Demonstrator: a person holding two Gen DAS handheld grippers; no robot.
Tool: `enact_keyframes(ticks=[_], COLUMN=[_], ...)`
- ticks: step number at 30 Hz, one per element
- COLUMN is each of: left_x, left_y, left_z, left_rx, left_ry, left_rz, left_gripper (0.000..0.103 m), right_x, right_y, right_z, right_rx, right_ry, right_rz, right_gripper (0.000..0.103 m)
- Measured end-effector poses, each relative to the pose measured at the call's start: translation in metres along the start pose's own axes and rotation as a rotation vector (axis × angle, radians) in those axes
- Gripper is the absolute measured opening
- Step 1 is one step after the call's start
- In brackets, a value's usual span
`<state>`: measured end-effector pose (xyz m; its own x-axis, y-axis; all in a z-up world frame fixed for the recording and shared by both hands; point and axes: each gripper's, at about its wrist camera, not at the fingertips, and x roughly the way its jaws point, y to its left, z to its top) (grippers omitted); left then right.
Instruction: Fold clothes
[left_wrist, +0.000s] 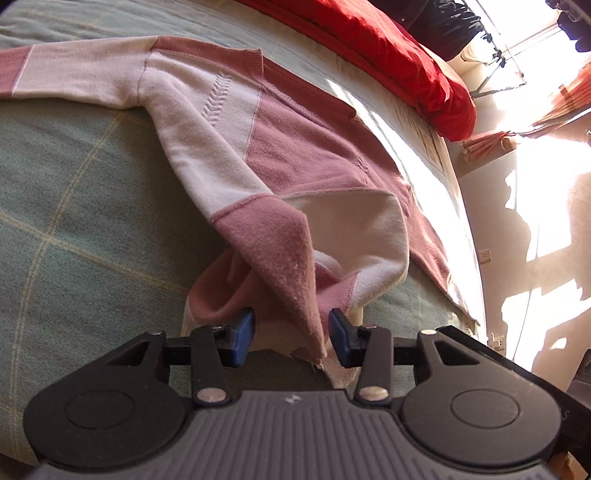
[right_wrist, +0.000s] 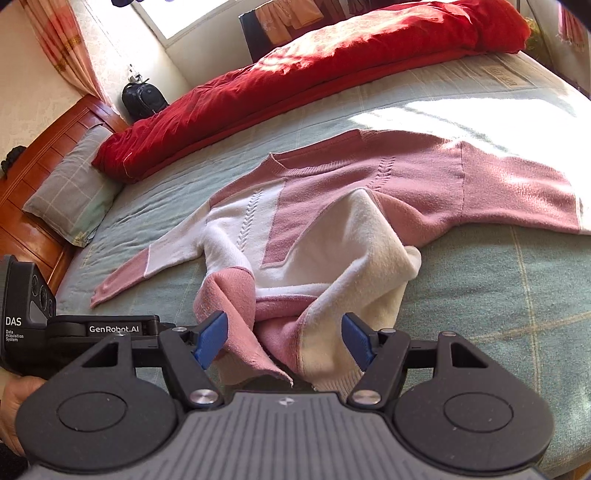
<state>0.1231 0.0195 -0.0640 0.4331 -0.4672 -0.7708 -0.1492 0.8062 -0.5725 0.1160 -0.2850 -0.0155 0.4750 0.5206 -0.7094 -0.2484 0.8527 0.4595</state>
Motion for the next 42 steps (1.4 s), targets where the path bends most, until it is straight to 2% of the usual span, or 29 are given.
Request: enact_keyframes(ticks=[4,9,11,14,16,24,29,32,36,39,42], left_x=[0.015,0.034,0.038,0.04,0.035,-0.012,-0.043,-0.051,-0.044,-0.037,-0.033], left_y=[-0.004,-0.01,-0.01,-0.009,-0.007,0.011,0.033,0.045,0.048,0.048,0.046], left_z=[-0.005,-0.008,-0.009,-0.01,-0.01,-0.006,0.001,0.003,-0.002,-0.004,-0.005], left_rx=[-0.054,-0.049,-0.035,0.007,0.017,0.023,-0.002,-0.023,-0.02,-0.01,0.011], left_ry=[-0.02,-0.018,-0.021,-0.013,-0.03,-0.129,-0.2,-0.212,-0.192,-0.175,-0.17], left_rz=[0.0,0.03,0.03,0.035,0.04,0.061,0.099,0.095,0.052,0.053,0.043], left_gripper=[0.043,0.039,0.022,0.008,0.005,0.005,0.005,0.005,0.006,0.013,0.024], right_x=[0.006,0.011,0.012,0.014,0.016,0.022,0.022,0.023,0.025,0.026,0.031], right_y=[-0.012,-0.021,-0.026,-0.032,-0.035,-0.038,-0.04,-0.036,-0.029,-0.03,-0.039], right_z=[-0.009,-0.013,-0.013,-0.014,-0.014,-0.016,-0.016,-0.016,-0.016,-0.018,-0.019], right_rx=[0.043,0.055,0.073,0.089,0.096,0.11,0.125,0.116,0.098,0.096,0.13], right_ry=[0.021,0.032,0.024,0.026,0.031,0.044,0.044,0.046,0.057,0.067,0.078], right_rz=[0.023,0.03,0.03,0.027,0.029,0.031,0.022,0.025,0.03,0.033,0.028], right_gripper=[0.072,0.072,0.072,0.072,0.072,0.072,0.072,0.072,0.072,0.072,0.072])
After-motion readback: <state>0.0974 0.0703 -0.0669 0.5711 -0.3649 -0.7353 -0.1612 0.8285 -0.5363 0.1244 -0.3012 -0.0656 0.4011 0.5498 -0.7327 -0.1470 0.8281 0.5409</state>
